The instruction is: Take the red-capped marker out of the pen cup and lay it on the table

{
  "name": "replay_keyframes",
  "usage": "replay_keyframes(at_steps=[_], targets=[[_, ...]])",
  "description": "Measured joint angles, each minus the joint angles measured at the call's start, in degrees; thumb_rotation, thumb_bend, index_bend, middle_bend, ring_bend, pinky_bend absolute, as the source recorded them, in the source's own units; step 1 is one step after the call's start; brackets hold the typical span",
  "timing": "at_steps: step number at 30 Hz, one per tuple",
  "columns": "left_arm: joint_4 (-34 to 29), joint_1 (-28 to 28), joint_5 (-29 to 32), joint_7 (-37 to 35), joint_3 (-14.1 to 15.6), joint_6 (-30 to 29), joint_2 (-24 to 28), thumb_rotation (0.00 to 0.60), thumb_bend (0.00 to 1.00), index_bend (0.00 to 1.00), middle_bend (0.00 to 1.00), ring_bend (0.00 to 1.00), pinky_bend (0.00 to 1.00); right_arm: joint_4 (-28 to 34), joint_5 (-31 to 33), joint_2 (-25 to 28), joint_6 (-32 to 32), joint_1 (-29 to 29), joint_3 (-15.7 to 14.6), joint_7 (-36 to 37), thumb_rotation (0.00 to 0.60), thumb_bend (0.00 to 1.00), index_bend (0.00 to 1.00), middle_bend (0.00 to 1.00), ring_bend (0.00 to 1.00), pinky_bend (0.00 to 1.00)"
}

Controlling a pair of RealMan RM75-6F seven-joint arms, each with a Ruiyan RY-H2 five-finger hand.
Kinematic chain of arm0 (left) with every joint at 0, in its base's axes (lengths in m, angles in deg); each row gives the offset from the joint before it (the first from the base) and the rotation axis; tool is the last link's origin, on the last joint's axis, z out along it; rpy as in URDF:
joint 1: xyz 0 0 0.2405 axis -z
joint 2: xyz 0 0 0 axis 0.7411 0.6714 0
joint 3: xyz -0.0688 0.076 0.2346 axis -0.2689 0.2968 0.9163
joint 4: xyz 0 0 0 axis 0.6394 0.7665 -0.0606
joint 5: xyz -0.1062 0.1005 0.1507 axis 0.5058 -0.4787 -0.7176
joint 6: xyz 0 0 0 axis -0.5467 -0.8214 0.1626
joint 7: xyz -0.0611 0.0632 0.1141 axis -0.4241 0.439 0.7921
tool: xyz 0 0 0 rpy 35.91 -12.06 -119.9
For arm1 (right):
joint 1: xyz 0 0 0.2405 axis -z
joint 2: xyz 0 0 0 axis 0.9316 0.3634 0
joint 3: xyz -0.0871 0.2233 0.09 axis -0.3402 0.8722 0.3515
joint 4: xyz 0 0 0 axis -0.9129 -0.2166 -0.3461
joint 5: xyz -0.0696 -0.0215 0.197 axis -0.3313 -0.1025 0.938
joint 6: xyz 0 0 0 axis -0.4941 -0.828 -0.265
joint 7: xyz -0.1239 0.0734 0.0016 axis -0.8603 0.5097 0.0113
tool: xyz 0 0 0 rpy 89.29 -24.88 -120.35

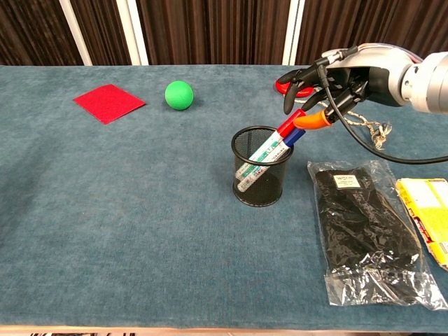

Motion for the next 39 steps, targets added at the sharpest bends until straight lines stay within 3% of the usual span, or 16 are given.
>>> replay_keyframes(at_steps=[30, 39], targets=[[-0.1, 0.1, 0.1, 0.0, 0.0, 0.1, 0.0, 0.600, 0.48, 0.14, 0.00, 0.00, 0.00, 0.2, 0.7, 1.1, 1.3, 0.1, 0.7, 0.2, 0.600, 0.45, 0.55, 0.00, 0.00, 0.17], [-0.2, 0.0, 0.2, -0.2, 0.1, 0.2, 0.1, 0.600, 0.48, 0.14, 0.00, 0.00, 0.00, 5.1, 1.7, 9.3, 0.1, 1.8, 4.3, 4.3, 0.600, 0.45, 0.55, 0.00, 0.00, 0.17]])
